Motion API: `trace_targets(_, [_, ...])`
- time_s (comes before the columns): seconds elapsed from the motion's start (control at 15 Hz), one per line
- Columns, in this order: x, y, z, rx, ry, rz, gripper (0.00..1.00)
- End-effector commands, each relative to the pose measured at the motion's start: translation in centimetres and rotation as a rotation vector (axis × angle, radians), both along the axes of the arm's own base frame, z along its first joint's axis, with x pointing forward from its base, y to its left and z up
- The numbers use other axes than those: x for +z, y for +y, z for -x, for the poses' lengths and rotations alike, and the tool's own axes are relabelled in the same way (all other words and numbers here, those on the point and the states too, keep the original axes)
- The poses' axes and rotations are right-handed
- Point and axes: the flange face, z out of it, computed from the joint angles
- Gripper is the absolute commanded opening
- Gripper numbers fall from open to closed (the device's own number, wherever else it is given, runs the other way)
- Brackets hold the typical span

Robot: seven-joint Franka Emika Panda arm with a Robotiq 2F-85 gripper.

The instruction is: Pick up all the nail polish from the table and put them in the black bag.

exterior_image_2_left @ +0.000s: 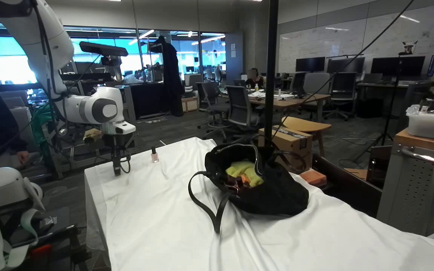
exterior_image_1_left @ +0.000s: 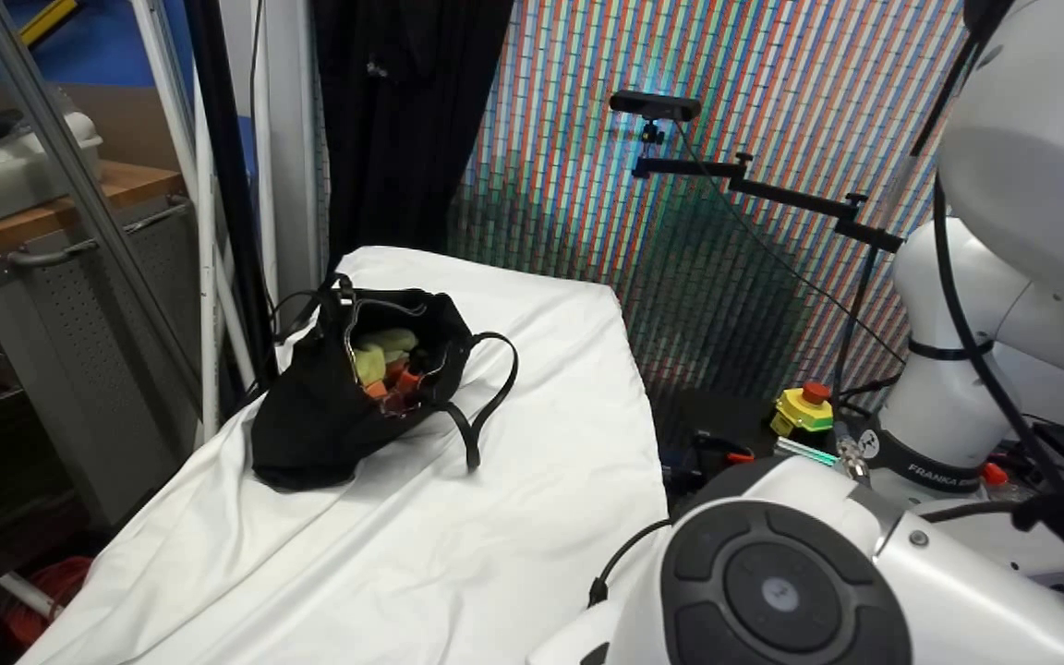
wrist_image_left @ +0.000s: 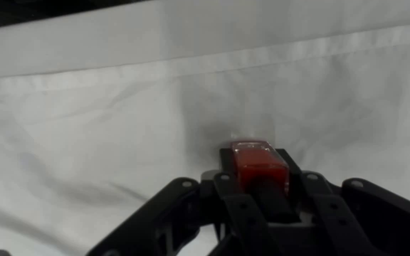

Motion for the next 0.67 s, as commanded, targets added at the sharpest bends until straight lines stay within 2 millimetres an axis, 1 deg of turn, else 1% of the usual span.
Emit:
trace_targets(0.0, [1.5, -2.0, -2.1, -0.013, -0.001, 0.026, 0.15])
trace_targets(0.27, [2.8, -5.2, -4.5, -0.031, -0.009, 0.044, 0.15])
trace_targets(0.33, [3.0, -6.2, -5.0, -0.026, -0.01, 0.051, 0.15])
trace_targets(0.6, [5.0, -10.3, -7.2, 0.005, -0.02, 0.085, 0.15])
